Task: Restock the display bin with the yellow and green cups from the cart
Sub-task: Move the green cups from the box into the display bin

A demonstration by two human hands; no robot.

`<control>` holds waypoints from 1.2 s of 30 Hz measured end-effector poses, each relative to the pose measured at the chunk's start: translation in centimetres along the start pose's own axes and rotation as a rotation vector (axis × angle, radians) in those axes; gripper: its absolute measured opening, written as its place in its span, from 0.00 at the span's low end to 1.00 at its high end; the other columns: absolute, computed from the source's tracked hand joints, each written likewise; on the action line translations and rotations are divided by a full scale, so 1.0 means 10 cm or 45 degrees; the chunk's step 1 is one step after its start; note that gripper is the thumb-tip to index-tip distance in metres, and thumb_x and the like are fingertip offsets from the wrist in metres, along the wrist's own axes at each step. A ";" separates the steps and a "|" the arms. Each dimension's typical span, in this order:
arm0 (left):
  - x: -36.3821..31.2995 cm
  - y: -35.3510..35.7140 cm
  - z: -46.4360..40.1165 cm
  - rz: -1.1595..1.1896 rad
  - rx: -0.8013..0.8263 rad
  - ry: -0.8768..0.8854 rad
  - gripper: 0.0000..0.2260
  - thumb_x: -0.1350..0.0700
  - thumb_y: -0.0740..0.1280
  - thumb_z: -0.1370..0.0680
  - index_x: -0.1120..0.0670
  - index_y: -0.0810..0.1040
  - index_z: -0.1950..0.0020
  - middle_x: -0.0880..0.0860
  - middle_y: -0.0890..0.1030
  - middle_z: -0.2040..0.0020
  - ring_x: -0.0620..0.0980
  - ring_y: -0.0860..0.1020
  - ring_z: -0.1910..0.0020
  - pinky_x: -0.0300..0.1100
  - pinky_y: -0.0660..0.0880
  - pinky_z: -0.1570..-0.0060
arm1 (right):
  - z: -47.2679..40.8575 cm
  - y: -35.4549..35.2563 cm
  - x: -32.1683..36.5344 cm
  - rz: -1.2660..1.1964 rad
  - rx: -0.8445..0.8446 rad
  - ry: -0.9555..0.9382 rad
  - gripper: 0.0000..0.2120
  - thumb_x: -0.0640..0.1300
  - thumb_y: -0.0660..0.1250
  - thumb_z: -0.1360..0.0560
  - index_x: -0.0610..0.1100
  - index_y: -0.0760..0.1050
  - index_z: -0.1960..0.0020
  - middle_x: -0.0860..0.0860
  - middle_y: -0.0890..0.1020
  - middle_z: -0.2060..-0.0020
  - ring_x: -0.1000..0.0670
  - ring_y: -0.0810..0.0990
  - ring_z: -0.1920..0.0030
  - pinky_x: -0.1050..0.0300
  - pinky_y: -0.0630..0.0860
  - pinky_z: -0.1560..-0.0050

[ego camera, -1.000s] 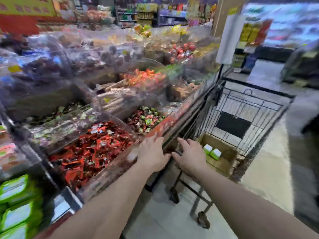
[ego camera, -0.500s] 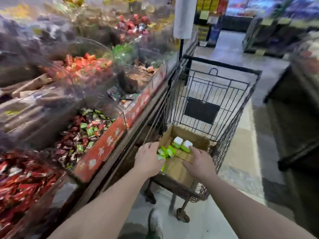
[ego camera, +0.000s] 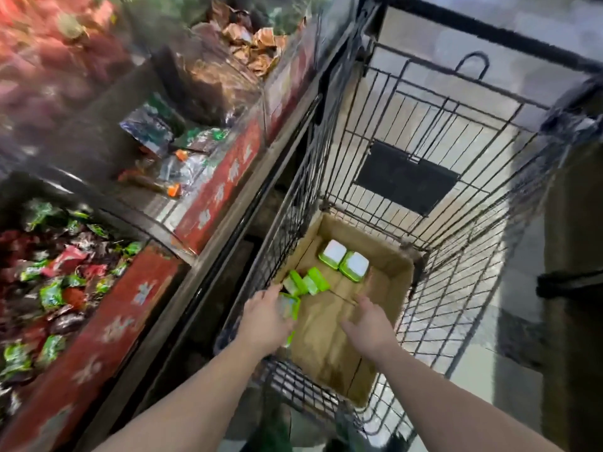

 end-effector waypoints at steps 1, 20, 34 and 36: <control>0.02 0.04 -0.07 0.007 -0.002 -0.017 0.34 0.45 0.72 0.32 0.50 0.64 0.28 0.53 0.75 0.36 0.55 0.70 0.35 0.47 0.67 0.35 | -0.14 0.04 -0.01 -0.014 0.031 0.014 0.29 0.53 0.67 0.25 0.45 0.64 0.28 0.42 0.72 0.34 0.41 0.73 0.36 0.52 0.72 0.36; 0.42 1.01 -0.89 0.189 -0.014 -0.306 0.33 0.50 0.74 0.29 0.54 0.66 0.28 0.52 0.72 0.32 0.54 0.69 0.33 0.45 0.67 0.34 | -2.22 1.16 -0.19 -0.171 0.337 0.085 0.39 0.58 0.77 0.36 0.44 0.68 0.32 0.47 0.79 0.41 0.45 0.77 0.40 0.52 0.74 0.39; 0.10 1.12 -1.03 0.239 0.225 -0.181 0.45 0.54 0.77 0.34 0.50 0.56 0.23 0.54 0.65 0.28 0.49 0.60 0.28 0.37 0.60 0.33 | -1.70 0.94 0.05 0.128 0.475 -0.408 0.43 0.50 0.77 0.40 0.51 0.59 0.30 0.46 0.68 0.37 0.44 0.70 0.36 0.53 0.71 0.39; 0.05 1.17 -0.98 0.241 0.307 -0.175 0.48 0.55 0.78 0.36 0.50 0.54 0.23 0.55 0.65 0.29 0.49 0.61 0.28 0.34 0.61 0.36 | -1.50 1.04 0.16 0.170 0.540 -0.524 0.43 0.50 0.75 0.40 0.53 0.59 0.30 0.47 0.68 0.37 0.42 0.74 0.39 0.47 0.74 0.41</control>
Point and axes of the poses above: each hand's wrist, its own z-axis away from the middle knuckle, its own y-axis out of the palm, x = y × z, the point moved 10 cm from there along -z, towards the middle knuckle
